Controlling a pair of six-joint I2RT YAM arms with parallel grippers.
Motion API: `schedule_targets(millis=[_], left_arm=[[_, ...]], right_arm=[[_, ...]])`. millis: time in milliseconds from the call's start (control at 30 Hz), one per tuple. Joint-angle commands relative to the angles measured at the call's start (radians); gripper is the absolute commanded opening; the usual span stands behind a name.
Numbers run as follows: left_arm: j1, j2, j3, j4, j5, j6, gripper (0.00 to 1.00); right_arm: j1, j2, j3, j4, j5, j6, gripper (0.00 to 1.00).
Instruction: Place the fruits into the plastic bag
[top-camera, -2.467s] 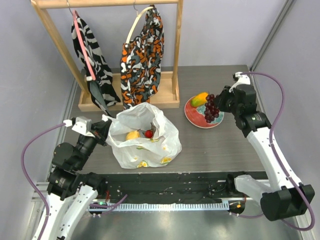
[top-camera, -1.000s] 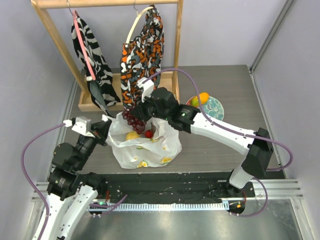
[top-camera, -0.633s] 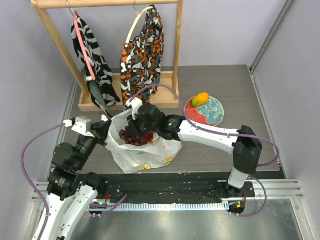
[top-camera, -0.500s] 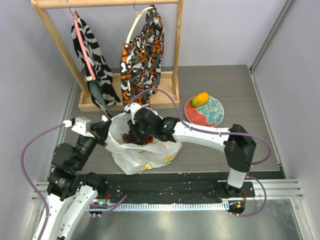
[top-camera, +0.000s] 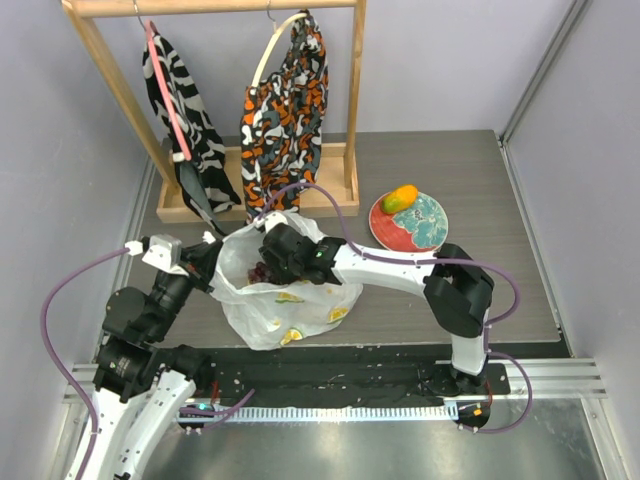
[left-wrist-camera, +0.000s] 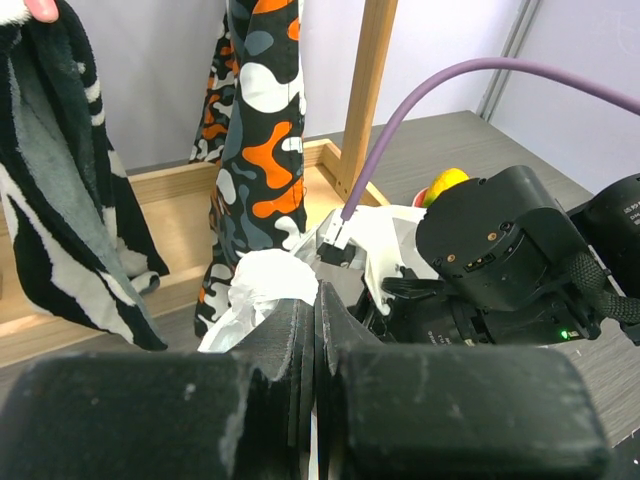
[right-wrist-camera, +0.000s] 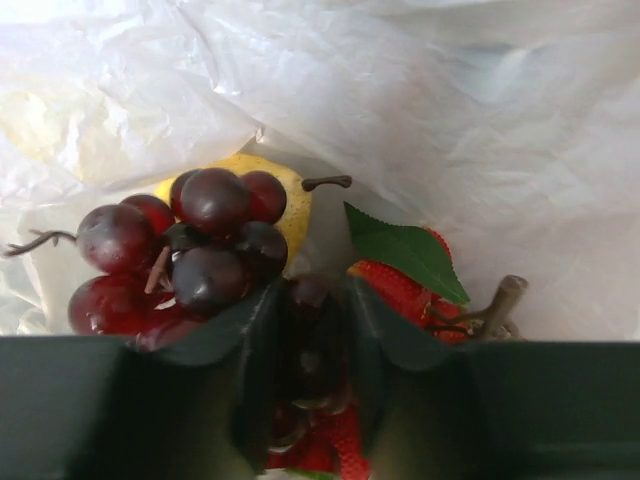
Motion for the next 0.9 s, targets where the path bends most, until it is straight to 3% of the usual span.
schedule_targets(millis=[0, 133, 233, 467, 867], left_arm=[[0.000, -0.008, 0.010, 0.021, 0.010, -0.001, 0.00], [0.000, -0.007, 0.010, 0.023, 0.010, -0.001, 0.00], [0.000, -0.005, 0.010, 0.021, 0.009, -0.001, 0.00], [0.000, -0.005, 0.010, 0.023, 0.013, -0.001, 0.00], [0.002, 0.002, 0.010, 0.023, 0.012, 0.001, 0.00]], right_arm=[[0.004, -0.053, 0.033, 0.006, -0.003, 0.005, 0.58], [0.004, -0.113, -0.002, 0.064, -0.065, 0.005, 0.81], [0.006, -0.139, -0.010, 0.087, -0.099, 0.015, 0.87], [0.004, -0.210, -0.037, 0.167, -0.136, 0.048, 0.92], [0.004, -0.395, -0.189, 0.452, -0.303, 0.105, 0.90]])
